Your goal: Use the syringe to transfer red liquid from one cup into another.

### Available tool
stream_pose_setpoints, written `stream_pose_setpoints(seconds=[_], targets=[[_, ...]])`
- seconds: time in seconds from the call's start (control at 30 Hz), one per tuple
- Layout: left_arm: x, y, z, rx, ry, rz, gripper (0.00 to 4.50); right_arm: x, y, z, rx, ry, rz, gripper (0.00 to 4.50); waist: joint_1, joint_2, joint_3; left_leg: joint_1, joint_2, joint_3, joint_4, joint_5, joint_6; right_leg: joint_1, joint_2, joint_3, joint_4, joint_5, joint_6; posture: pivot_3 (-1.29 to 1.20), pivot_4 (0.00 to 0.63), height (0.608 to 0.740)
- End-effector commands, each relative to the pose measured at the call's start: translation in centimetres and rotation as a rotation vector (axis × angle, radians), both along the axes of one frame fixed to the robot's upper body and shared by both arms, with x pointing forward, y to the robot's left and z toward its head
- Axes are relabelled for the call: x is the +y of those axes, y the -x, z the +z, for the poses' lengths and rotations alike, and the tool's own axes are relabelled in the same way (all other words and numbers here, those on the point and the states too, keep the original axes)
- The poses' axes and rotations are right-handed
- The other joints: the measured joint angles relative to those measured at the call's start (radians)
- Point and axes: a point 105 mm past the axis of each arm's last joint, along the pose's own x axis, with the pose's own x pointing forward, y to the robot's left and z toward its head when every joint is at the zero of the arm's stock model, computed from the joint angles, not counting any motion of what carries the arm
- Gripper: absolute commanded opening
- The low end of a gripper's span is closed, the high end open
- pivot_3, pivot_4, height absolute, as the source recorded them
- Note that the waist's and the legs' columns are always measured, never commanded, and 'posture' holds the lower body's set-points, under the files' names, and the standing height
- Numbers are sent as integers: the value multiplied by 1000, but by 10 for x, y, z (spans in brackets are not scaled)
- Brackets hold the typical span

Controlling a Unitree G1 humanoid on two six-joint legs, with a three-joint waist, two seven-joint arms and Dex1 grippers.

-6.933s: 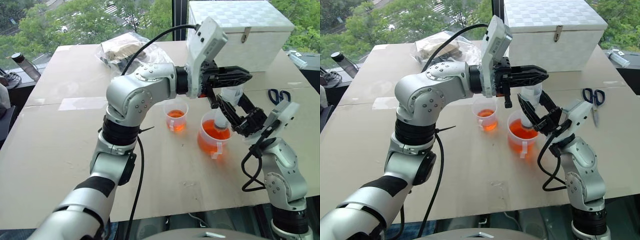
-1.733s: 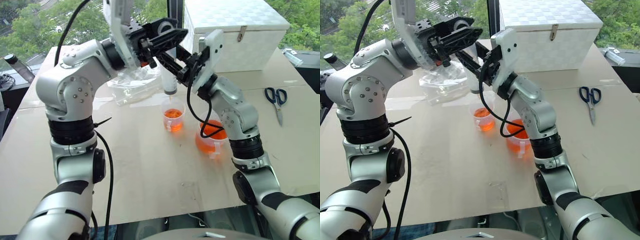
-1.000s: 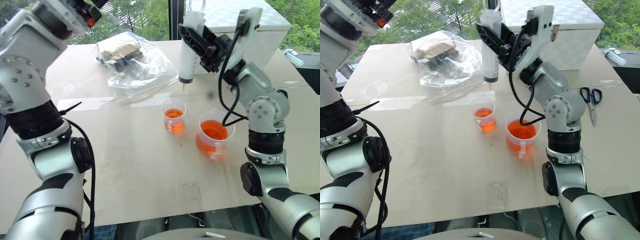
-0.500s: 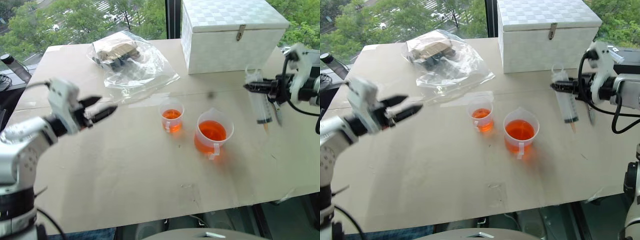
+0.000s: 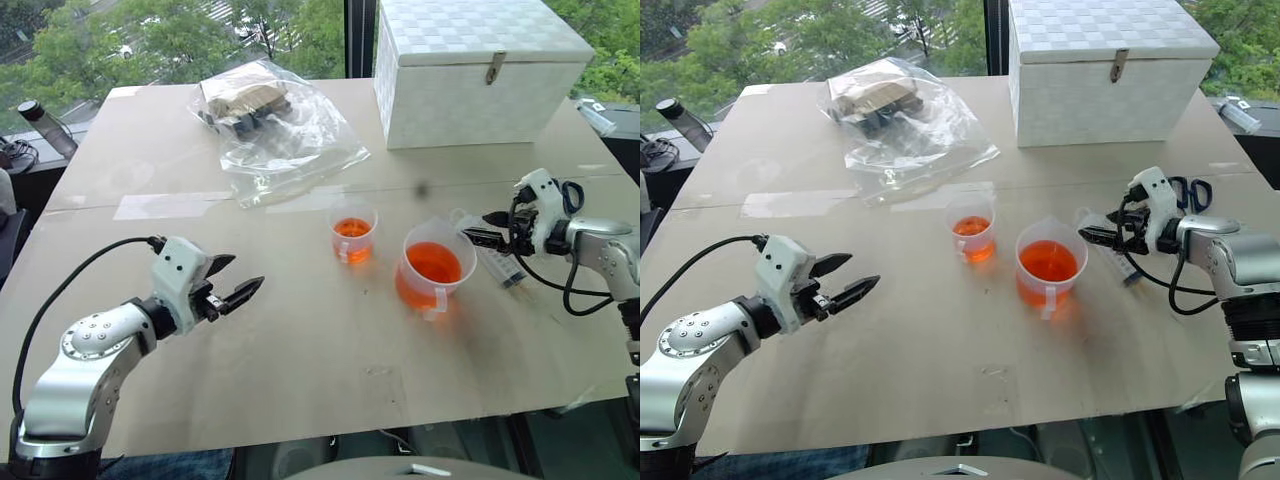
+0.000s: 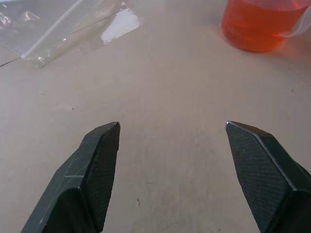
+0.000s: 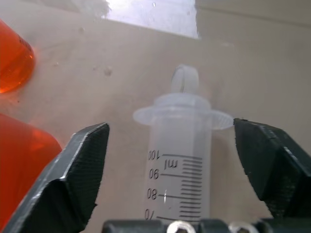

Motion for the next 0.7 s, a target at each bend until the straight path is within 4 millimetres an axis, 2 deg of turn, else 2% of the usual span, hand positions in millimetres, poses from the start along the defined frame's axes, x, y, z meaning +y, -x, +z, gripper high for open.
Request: stream_pose_setpoints(seconds=[0.03, 0.13, 0.27, 0.37, 0.47, 0.53, 0.57, 0.7], targets=[[-12, 6, 5, -40, -14, -18, 3506, -15, 11, 35, -224, -66, 39, 4406, 3, 0, 0, 0, 0, 0, 0, 0, 0, 0, 0, -1, -1, 0, 0, 0, 150, 740], [-19, 13, -2, -34, -8, -21, 3506, -29, 42, 25, -310, -17, 119, 4406, 12, 0, -1, 0, 0, -2, 0, 0, 0, 2, 0, -2, -2, 0, 0, 0, 150, 740], [-22, 26, -20, 20, 24, -12, 3506, -58, 82, -12, -212, 41, 96, 4406, 21, 2, -3, 1, 0, -1, 0, 0, 0, 3, 0, -2, -2, 0, 0, 0, 150, 740], [-18, 38, -39, 56, -18, -15, 3506, -66, 108, -33, -161, 2, 81, 4406, 20, 4, -5, 3, 0, -2, 0, -2, 3, 4, 0, -2, -1, 0, 0, 0, 150, 740], [-16, 44, -47, 71, -10, -5, 3506, -69, 121, -41, -167, -54, 57, 4406, 11, 5, -5, 8, 0, -1, 0, -3, 5, 9, 1, -1, 0, 0, -1, 0, 150, 740], [-15, 46, -48, 67, 2, -6, 3506, -71, 126, -50, -183, -23, 61, 4406, 8, 6, -5, 16, 1, -1, -1, -4, 6, 16, 1, -1, -1, 0, -1, 0, 150, 740], [-16, 47, -48, 63, 6, -6, 3506, -71, 127, -55, -184, -14, 65, 4406, 6, 6, -5, 20, 1, -2, -2, -4, 6, 21, 0, -1, -3, 0, -1, 0, 150, 740], [-20, 52, -48, 55, 2, -36, 3506, -73, 119, -60, -249, 20, 48, 4406, 3, 6, -6, 20, 1, -1, -1, -4, 7, 21, -1, -1, -3, 0, -1, 0, 150, 740]])
